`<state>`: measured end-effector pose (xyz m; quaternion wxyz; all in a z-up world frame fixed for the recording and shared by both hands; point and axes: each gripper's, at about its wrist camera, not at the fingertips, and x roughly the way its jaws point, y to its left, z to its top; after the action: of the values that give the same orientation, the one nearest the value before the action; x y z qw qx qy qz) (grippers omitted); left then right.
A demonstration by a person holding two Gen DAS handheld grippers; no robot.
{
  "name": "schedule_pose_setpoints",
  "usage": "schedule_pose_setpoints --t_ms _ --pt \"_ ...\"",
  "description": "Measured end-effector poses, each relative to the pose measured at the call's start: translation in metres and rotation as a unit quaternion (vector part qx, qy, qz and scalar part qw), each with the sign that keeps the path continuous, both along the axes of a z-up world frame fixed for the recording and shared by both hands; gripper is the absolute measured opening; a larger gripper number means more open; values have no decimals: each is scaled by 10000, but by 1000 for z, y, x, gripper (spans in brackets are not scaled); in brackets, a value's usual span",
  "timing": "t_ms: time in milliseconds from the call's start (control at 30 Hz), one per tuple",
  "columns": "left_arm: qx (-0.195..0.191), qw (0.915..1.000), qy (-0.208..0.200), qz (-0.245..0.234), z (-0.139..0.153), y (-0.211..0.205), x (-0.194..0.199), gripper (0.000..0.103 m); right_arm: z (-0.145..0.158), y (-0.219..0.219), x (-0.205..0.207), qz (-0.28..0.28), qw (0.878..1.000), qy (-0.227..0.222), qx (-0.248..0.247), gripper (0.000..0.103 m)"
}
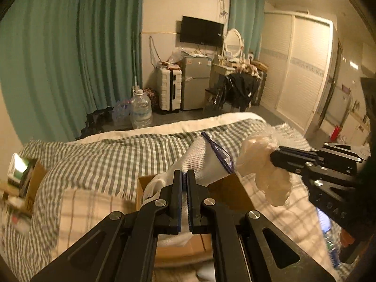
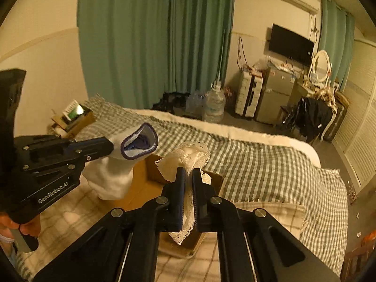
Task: Organize objects
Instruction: 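Carry the sock and cloth into the cardboard box and open both tools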
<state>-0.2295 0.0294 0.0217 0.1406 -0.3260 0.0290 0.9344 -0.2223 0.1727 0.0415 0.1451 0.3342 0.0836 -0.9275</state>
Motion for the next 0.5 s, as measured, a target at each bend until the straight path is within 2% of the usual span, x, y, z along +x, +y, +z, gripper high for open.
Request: schedule_pose_setpoints --t_ms 133,300,400,500 --pt "55 9992 -384 -38 -40 2 -33 3 -46 -4 -36 25 9993 -362 54 5" --pt "-77 9975 -705 -24 -82 0 -50 3 -94 -10 -58 90 9974 -701 111 5" --pt "-158 9971 -748 5 -95 -3 -54 3 -105 -5 -62 123 9973 -717 81 5" --pt "-64 9968 -796 1 -96 -9 -56 3 -101 -3 -60 150 9979 -626 15 6"
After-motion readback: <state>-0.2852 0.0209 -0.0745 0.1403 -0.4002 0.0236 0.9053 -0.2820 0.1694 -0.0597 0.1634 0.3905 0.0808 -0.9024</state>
